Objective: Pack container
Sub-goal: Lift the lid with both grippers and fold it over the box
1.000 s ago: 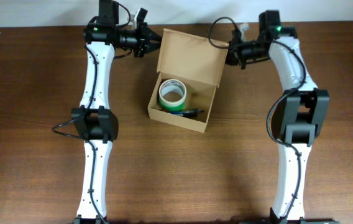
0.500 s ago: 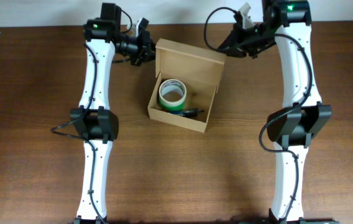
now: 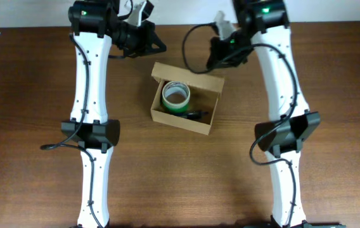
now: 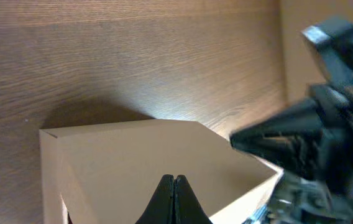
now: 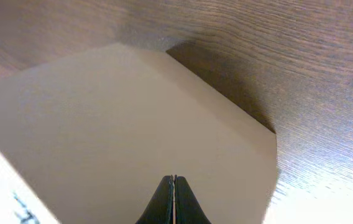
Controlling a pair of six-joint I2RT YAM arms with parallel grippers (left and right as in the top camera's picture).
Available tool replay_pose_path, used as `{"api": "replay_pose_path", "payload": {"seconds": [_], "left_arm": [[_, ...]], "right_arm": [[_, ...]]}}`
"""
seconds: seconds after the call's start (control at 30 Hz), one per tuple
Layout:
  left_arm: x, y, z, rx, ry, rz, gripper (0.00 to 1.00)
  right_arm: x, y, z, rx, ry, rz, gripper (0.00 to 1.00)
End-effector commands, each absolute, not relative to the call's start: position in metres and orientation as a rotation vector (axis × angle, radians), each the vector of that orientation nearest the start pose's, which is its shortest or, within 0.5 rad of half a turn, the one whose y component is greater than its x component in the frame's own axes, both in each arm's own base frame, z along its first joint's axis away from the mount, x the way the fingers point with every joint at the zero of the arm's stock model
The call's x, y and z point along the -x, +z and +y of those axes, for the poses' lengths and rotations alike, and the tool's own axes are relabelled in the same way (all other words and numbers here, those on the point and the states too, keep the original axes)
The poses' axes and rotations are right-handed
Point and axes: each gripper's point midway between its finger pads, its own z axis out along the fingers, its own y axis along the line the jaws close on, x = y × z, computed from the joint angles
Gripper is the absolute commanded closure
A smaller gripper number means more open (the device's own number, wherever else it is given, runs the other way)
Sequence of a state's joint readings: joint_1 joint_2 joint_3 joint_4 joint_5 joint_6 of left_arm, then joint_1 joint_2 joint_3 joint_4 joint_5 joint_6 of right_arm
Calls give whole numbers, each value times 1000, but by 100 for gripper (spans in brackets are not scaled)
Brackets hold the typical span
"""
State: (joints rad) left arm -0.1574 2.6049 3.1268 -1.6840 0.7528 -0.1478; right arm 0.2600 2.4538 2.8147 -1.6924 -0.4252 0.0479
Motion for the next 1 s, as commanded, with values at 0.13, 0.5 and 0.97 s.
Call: {"api": "replay_pose_path", "payload": {"seconds": [0.13,0.5,0.97], "left_arm": [[-476,253,-202,-329,-829,2632,98],[-480,270,-173,-276,-549,2604,99],[-421,346,-106,-201,-149,2542,98]], "right_arm": [[-426,255,213,517,344,2733,96],[-414,285,208,509,173,2649,96],[-340,341,150,443,-17,2597,96]]}}
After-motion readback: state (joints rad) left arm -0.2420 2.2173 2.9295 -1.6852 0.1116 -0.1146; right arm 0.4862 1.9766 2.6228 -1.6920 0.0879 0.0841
